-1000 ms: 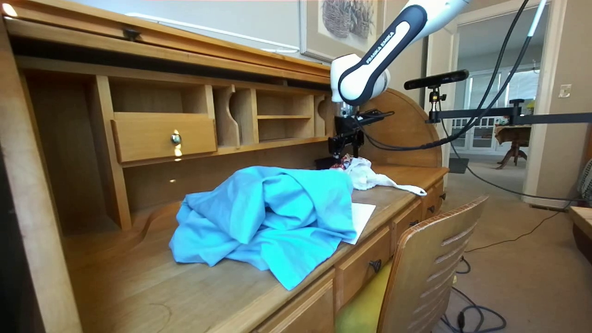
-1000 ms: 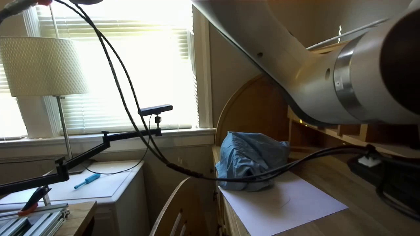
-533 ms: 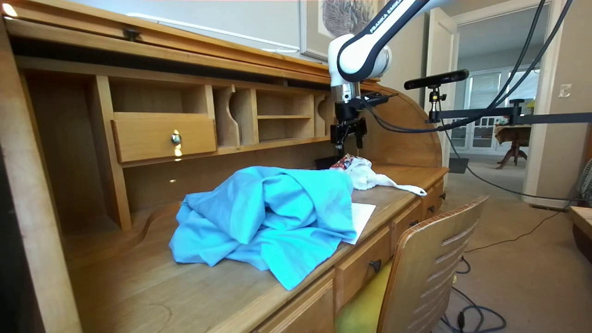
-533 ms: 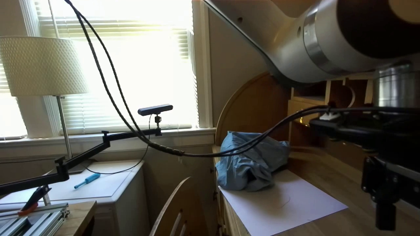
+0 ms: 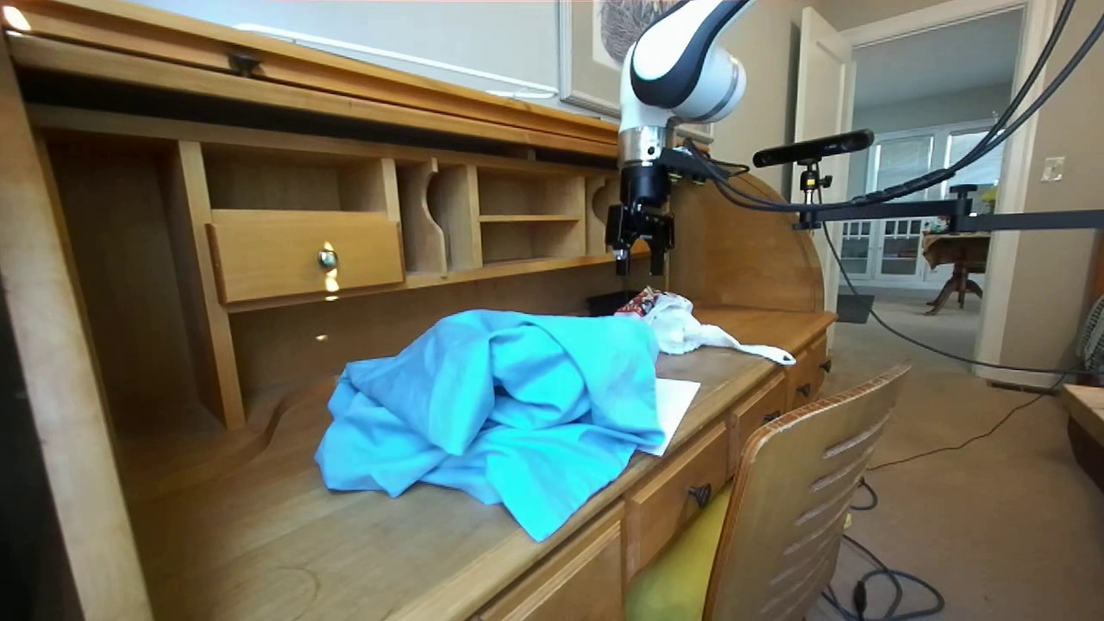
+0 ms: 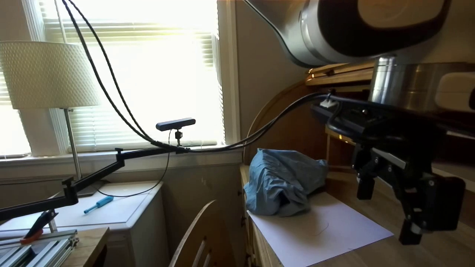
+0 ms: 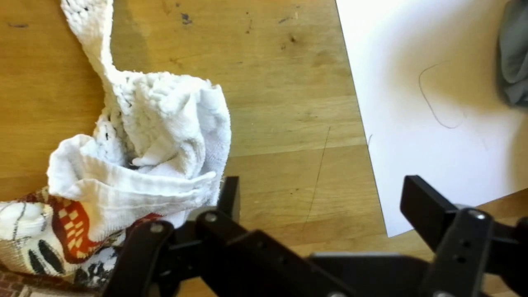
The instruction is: Use the white towel to wipe the desk
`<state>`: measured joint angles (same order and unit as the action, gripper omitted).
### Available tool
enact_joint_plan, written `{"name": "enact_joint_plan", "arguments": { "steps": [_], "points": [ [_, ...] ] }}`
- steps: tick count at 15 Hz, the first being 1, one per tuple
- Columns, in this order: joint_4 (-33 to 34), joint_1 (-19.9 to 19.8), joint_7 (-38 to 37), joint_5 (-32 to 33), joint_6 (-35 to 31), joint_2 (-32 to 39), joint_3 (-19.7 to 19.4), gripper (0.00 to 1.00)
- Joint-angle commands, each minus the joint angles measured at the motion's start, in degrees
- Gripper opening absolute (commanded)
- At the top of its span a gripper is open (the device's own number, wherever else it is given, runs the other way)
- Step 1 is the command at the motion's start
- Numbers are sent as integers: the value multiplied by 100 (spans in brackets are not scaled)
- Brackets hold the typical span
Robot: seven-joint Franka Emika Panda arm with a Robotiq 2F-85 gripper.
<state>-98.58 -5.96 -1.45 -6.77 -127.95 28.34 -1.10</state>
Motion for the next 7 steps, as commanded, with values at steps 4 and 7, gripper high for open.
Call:
{"name": "enact_joint_plan", "arguments": {
  "steps": [4, 7],
  "points": [
    [-149, -18, 116, -80, -85, -86, 2, 100],
    [-161, -22, 121, -84, -88, -87, 7, 100]
  ]
}}
